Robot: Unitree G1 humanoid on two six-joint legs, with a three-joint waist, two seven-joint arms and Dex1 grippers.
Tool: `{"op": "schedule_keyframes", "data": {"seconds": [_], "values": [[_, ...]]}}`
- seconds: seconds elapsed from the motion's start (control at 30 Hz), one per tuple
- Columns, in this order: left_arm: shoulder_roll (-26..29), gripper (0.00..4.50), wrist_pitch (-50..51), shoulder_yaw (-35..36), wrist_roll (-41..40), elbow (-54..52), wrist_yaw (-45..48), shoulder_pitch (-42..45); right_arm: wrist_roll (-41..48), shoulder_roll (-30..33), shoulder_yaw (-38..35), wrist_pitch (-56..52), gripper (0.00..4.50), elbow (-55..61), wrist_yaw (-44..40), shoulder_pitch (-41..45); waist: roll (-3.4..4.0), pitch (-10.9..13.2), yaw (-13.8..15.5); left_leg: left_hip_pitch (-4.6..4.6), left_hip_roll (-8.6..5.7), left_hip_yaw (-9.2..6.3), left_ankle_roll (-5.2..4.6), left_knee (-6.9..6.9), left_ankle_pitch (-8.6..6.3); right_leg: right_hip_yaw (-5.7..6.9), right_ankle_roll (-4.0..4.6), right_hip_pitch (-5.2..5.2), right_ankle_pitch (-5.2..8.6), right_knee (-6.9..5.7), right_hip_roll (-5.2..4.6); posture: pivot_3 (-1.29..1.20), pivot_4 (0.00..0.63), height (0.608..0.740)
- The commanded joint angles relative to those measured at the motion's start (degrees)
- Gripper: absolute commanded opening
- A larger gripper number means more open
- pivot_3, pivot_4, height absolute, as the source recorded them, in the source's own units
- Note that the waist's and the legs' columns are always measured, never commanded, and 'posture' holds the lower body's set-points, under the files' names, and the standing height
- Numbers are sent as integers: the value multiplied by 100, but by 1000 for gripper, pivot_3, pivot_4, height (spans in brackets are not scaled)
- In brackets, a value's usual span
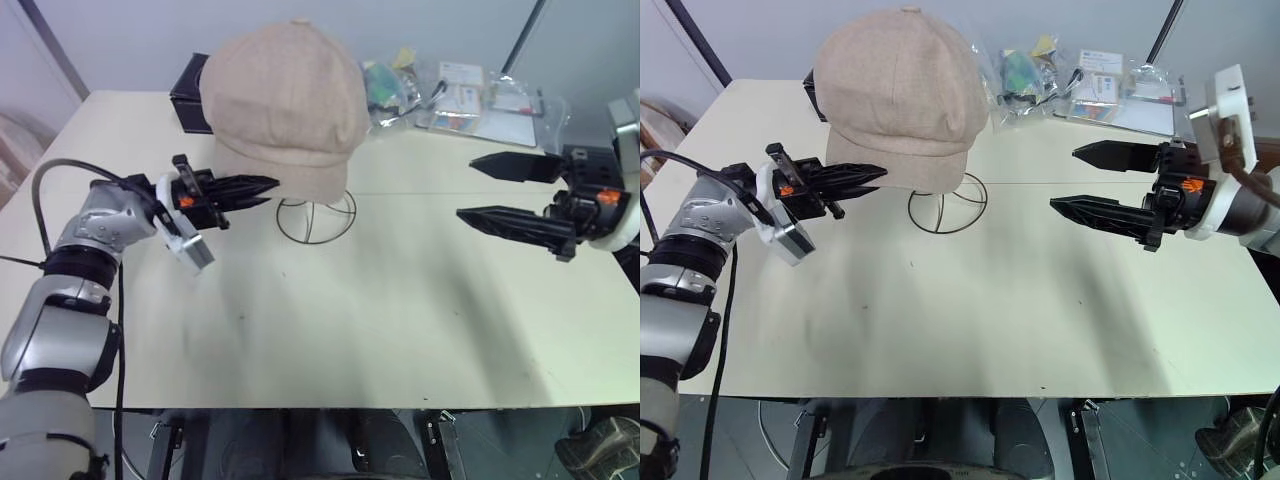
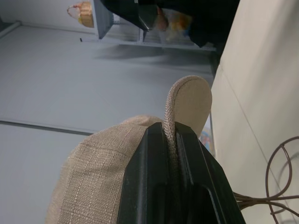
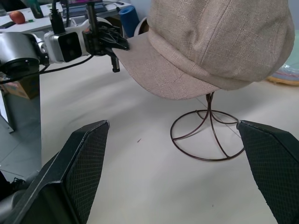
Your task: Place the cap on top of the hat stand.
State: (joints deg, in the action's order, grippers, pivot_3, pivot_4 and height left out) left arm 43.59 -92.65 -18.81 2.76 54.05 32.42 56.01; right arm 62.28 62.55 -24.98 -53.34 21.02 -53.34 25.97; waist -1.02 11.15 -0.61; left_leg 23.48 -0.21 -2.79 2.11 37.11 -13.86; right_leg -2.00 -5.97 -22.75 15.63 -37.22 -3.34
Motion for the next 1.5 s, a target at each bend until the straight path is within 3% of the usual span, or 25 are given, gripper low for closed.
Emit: {"op": "schedule_keyframes", "data": {"seconds": [0.03,0.07,0.13,0.33,0.5,0.6,0.7,0.83,0.97,1.07,1.17,1.33,1.5], "values": [[67,52,19,-35,-15,106,-89,-61,75,98,-131,49,4500,-15,-43,162,0,0,-6,0,0,0,0,0,0,0,0,0,0,0,0,0,150,740],[72,729,28,-58,-41,122,-107,-65,69,93,-120,55,4500,-16,-42,174,0,0,-11,0,0,0,0,0,0,0,0,0,0,-1,0,0,150,740],[98,1507,48,-117,-101,127,-127,-69,53,78,-96,64,4500,-32,-35,203,0,0,-16,0,0,0,0,-1,0,0,0,-2,0,-1,1,0,150,740],[289,4463,181,-105,-240,-273,-221,-371,-72,29,80,148,4500,-160,-132,336,0,0,-13,0,1,0,0,-1,0,0,0,-2,0,-1,-1,0,150,740],[603,4463,524,137,-290,-1032,-331,-960,-278,-31,377,312,4500,-417,-310,556,1,0,-32,0,6,1,0,-3,0,-1,0,-4,0,-2,-4,0,150,740],[929,4463,1626,538,-466,-2170,-435,-1739,-480,-96,599,452,4500,-680,-490,720,2,1,-41,0,11,4,0,-5,0,-1,0,-7,0,-3,-9,0,150,740],[1383,4463,3391,916,-843,-3671,-355,-2745,-673,-132,763,579,4500,-935,-704,831,5,3,-49,0,13,7,0,-10,0,-2,0,-10,0,-4,-14,0,150,740],[2140,4463,6457,1915,-2185,-5680,-377,-4247,-934,-171,948,718,4500,-1310,-975,996,8,6,-52,0,14,6,0,-11,-1,-2,1,-12,1,-4,-18,0,150,740],[2788,4463,9789,3323,-4820,-6971,66,-5617,-1183,-216,1123,838,4500,-1674,-1259,1160,16,11,-45,-4,15,-4,0,-14,-1,-2,4,-10,2,-3,-19,0,150,740],[2716,4463,11405,4931,-6529,-7205,772,-6165,-1340,-272,1283,889,4500,-1956,-1463,1375,28,22,-56,-5,13,-4,0,-14,-1,-4,14,-13,9,-2,-21,0,150,740],[2622,4463,12491,6024,-7583,-6885,970,-6007,-1419,-355,1397,880,4500,-2235,-1654,1623,30,25,-48,-3,14,14,0,-14,-1,-2,22,-17,14,-2,-13,0,150,740],[2628,4463,13458,6863,-7822,-6587,1091,-5717,-1496,-604,1507,802,4500,-2709,-1839,2071,30,25,-58,-4,7,25,0,-15,-1,-9,22,-20,14,-1,-7,0,150,740],[2582,4463,13806,7025,-7461,-6748,1277,-5677,-1695,-807,1617,907,4500,-2839,-1983,2181,28,24,-50,-3,7,42,1,-19,-1,-29,22,-31,14,-2,-2,0,150,740]]}}
